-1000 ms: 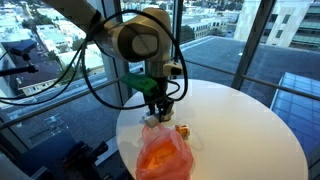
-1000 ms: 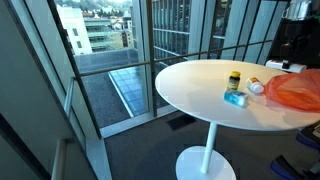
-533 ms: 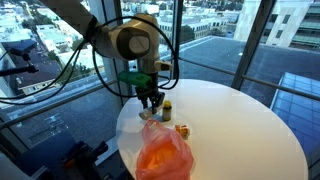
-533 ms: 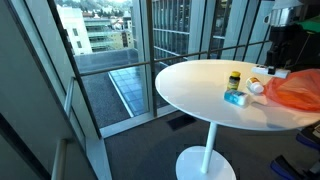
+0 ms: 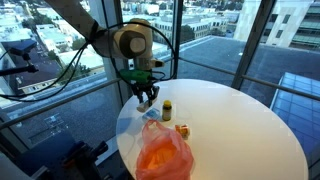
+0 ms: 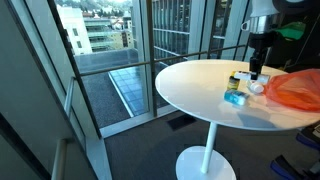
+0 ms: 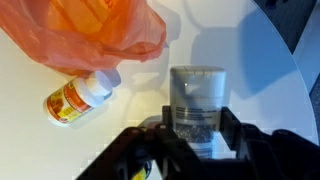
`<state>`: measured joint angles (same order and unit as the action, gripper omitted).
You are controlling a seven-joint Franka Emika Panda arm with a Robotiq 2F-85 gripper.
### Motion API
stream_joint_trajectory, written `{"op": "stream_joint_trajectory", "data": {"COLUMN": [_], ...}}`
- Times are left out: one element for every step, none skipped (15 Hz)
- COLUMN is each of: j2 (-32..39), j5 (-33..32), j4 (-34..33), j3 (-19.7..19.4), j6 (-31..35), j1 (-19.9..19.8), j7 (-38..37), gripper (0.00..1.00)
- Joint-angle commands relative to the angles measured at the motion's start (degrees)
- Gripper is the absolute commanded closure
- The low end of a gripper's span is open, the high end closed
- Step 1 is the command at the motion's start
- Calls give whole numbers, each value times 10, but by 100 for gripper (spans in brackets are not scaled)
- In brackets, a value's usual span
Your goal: Remove the bottle in the plastic bag and lay it on the table
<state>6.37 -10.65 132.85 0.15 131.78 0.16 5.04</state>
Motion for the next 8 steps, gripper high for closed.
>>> {"op": "stream_joint_trajectory", "data": {"j2": [39, 48, 57, 65, 71, 75, 74, 70], "j5": [19, 25, 30, 42, 43, 47, 48, 45], "j4": [-37, -41, -46, -50, -54, -57, -56, -53], "j3": [13, 18, 22, 29, 32, 36, 37, 35], "j6": [14, 23, 29, 36, 37, 33, 28, 26], "j1": [5, 5, 5, 3, 4, 4, 3, 3], "j7": [50, 65, 78, 100, 108, 119, 121, 120], "gripper": [75, 75, 75, 75, 75, 75, 75, 75]}}
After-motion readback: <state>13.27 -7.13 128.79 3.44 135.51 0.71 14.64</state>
